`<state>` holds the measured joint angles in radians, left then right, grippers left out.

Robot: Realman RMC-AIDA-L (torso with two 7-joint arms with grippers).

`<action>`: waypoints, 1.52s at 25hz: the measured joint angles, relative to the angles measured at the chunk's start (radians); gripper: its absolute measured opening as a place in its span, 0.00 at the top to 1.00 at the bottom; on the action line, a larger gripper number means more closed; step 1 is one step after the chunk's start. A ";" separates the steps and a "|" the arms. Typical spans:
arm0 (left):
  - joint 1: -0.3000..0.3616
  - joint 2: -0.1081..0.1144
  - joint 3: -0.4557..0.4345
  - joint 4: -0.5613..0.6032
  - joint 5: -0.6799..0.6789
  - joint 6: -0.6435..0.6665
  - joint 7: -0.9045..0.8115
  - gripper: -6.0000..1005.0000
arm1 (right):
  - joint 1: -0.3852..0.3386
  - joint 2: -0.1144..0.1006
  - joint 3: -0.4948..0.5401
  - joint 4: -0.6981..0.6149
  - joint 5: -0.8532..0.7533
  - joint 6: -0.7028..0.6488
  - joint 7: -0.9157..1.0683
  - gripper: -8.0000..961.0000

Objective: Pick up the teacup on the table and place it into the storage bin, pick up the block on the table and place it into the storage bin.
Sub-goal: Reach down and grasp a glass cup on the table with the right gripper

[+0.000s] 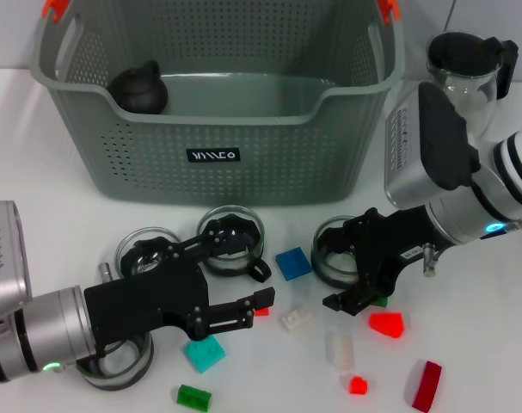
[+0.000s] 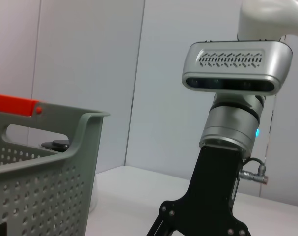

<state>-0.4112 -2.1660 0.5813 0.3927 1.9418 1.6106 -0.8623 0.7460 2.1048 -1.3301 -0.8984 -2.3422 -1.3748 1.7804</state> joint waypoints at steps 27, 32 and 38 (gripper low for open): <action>0.005 -0.002 0.000 -0.005 0.000 -0.006 0.000 0.23 | -0.011 -0.001 -0.033 0.029 -0.006 0.063 0.002 0.21; 0.005 -0.002 0.000 -0.005 0.000 -0.006 0.000 0.23 | -0.011 0.000 -0.071 0.029 -0.006 0.069 0.002 0.38; 0.005 -0.002 0.000 -0.005 0.000 -0.008 0.000 0.23 | -0.011 0.000 -0.081 0.020 -0.006 0.072 0.004 0.74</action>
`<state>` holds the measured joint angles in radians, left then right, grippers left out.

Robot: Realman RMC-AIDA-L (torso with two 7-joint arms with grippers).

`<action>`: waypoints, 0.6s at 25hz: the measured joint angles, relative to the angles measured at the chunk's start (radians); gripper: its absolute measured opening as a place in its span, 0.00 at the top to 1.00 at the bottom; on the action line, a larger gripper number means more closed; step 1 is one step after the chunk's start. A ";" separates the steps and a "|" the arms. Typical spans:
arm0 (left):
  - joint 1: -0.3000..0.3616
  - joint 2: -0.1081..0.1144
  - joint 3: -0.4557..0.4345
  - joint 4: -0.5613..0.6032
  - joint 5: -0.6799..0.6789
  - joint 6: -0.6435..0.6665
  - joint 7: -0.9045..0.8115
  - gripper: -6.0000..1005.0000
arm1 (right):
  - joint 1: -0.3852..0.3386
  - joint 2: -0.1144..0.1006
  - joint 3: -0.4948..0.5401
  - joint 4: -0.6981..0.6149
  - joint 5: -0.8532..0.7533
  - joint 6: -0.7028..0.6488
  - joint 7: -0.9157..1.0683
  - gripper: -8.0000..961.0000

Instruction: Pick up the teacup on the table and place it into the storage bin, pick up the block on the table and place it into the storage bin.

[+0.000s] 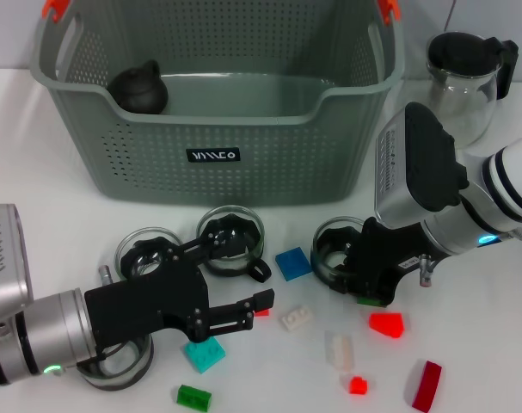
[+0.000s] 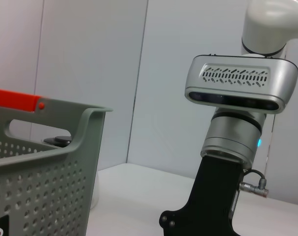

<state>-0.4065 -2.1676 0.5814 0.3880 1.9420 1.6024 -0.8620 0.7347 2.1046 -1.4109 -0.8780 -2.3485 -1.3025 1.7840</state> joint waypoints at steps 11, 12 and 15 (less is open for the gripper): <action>0.001 0.000 -0.002 0.000 0.000 0.006 0.000 0.23 | 0.001 -0.006 0.004 -0.011 -0.001 -0.021 0.050 0.92; 0.001 0.000 -0.002 0.000 0.000 0.007 0.000 0.23 | -0.001 -0.006 0.007 -0.019 -0.001 -0.028 0.050 0.93; 0.002 0.000 -0.002 0.001 0.000 0.008 0.000 0.23 | -0.016 -0.006 0.011 -0.057 0.001 -0.054 0.054 0.93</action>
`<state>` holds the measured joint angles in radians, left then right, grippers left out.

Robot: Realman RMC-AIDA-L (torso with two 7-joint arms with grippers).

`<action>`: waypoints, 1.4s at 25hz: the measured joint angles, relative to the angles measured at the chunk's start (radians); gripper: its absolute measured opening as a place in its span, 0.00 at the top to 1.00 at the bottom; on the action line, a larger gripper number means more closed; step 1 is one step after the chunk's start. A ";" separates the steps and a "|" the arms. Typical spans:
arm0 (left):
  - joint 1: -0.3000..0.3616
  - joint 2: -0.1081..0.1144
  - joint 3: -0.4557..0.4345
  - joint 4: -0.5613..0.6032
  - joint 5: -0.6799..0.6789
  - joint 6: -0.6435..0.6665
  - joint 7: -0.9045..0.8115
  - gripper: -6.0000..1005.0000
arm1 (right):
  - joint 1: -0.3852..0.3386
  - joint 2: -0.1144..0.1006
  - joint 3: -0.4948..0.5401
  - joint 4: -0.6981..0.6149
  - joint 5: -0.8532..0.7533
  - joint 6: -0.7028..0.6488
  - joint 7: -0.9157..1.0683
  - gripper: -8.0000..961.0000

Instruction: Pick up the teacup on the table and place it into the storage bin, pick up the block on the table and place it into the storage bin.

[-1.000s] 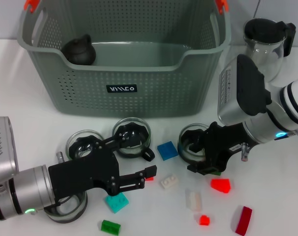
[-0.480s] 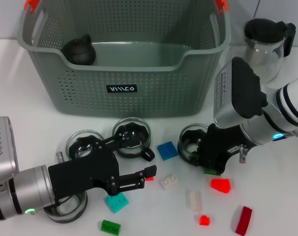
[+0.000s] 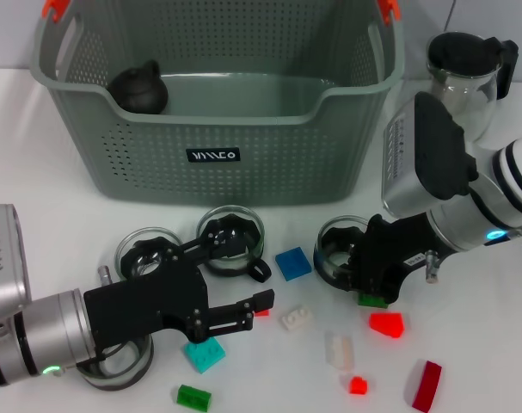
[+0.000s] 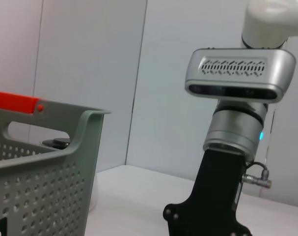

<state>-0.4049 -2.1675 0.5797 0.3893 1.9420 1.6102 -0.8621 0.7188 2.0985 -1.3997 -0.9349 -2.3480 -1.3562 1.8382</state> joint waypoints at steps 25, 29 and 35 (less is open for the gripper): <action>0.022 0.006 -0.027 0.007 0.002 0.003 0.009 0.24 | -0.016 -0.003 0.198 -0.216 0.105 -0.292 0.058 0.93; 0.028 0.007 -0.047 0.009 0.011 0.003 0.009 0.24 | 0.003 -0.005 0.270 -0.257 0.229 -0.362 0.058 0.93; 0.031 0.007 -0.051 0.011 0.012 0.003 0.010 0.24 | 0.078 -0.005 0.393 -0.291 0.341 -0.384 0.098 0.93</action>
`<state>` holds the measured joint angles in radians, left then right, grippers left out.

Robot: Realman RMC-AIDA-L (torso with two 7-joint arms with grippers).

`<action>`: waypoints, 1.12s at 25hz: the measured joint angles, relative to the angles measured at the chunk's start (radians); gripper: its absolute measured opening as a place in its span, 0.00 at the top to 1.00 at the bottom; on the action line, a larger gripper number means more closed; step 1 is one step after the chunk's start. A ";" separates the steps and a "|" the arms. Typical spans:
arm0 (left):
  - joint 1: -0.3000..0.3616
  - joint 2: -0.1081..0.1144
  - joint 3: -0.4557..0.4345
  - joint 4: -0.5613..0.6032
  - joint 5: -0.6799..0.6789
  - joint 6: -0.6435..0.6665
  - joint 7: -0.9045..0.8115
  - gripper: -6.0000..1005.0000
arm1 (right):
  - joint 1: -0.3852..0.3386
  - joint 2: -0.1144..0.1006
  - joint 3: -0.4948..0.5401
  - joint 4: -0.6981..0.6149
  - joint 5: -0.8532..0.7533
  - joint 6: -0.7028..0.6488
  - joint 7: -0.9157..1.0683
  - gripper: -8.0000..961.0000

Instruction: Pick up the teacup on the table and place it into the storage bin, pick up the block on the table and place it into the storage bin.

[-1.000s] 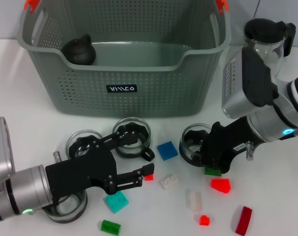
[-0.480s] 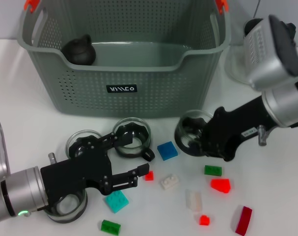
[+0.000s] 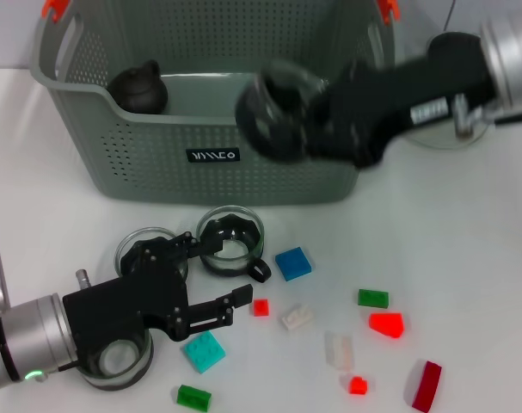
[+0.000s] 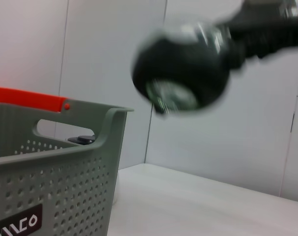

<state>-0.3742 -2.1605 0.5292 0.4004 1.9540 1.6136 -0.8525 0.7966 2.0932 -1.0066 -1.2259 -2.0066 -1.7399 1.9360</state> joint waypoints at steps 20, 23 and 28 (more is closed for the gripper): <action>-0.007 -0.007 0.000 -0.013 -0.009 -0.002 0.033 0.25 | 0.305 -0.022 0.001 0.255 -0.242 0.623 0.093 0.93; -0.008 -0.007 0.000 -0.017 -0.010 -0.005 0.040 0.25 | 0.310 -0.014 -0.082 0.315 -0.250 0.724 0.081 0.93; -0.006 -0.008 0.000 -0.018 -0.010 0.000 0.041 0.25 | 0.316 -0.001 -0.192 0.424 -0.251 0.892 0.056 0.93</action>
<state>-0.3800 -2.1687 0.5292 0.3820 1.9439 1.6136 -0.8118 1.1126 2.0917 -1.1990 -0.8019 -2.2580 -0.8484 1.9921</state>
